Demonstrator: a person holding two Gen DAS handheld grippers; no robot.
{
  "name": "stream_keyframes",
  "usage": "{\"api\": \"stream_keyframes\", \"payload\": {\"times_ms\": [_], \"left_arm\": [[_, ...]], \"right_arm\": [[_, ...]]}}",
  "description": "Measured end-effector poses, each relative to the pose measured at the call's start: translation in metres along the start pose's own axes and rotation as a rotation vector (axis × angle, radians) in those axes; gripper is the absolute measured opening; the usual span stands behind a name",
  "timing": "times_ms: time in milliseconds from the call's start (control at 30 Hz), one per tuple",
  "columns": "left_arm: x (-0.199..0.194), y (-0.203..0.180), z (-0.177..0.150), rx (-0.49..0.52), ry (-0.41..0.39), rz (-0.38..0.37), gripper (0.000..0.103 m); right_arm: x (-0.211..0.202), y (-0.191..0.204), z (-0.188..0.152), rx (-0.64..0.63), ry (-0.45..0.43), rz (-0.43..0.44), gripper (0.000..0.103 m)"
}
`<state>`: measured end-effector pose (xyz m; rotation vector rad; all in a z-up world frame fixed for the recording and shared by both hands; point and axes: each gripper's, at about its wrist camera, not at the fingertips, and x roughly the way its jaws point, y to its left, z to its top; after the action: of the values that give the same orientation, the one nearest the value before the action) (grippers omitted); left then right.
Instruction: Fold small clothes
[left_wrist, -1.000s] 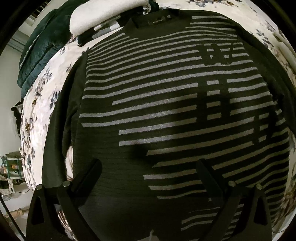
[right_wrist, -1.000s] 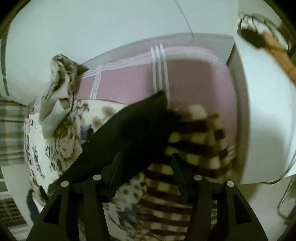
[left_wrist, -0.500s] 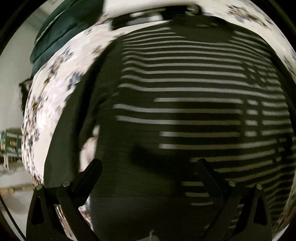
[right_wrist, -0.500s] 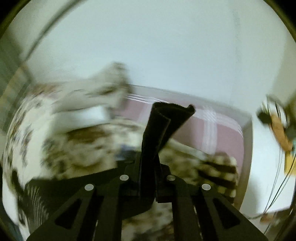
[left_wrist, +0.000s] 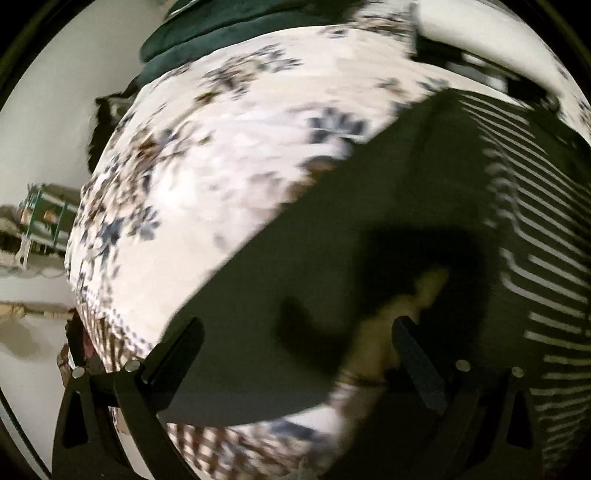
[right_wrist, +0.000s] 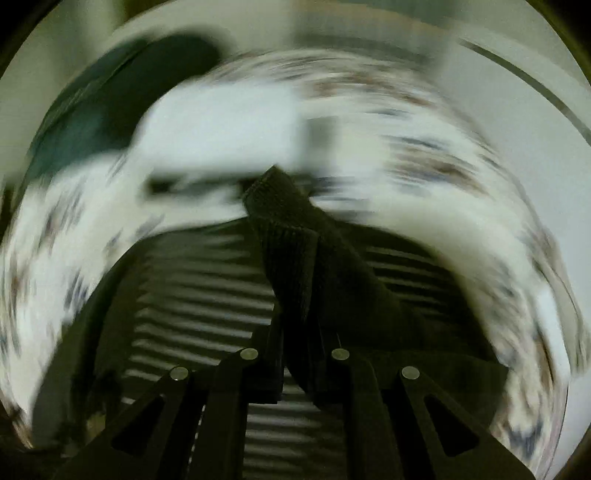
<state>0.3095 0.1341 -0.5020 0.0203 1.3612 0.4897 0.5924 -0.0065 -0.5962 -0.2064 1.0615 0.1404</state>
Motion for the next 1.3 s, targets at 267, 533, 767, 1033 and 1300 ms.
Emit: {"api": "stream_keyframes", "payload": {"times_ms": [267, 533, 767, 1033, 1300], "left_arm": [[0.020, 0.051, 0.016, -0.038, -0.007, 0.009, 0.103], [0.006, 0.018, 0.058, 0.050, -0.076, -0.157, 0.103], [0.012, -0.069, 0.112, 0.191, -0.051, -0.341, 0.103], [0.055, -0.149, 0.142, 0.335, -0.018, -0.298, 0.025], [0.037, -0.096, 0.136, 0.250, -0.079, -0.290, 0.005]], "right_arm": [[0.050, 0.165, -0.030, -0.314, 0.117, 0.093, 0.009], [0.019, 0.034, -0.068, 0.148, 0.277, 0.332, 0.061], [-0.002, -0.135, -0.136, 0.511, 0.314, 0.103, 0.062], [-0.014, -0.253, -0.148, 0.754, 0.235, 0.035, 0.062], [0.003, -0.283, -0.136, 0.815, 0.242, 0.045, 0.062]]}}
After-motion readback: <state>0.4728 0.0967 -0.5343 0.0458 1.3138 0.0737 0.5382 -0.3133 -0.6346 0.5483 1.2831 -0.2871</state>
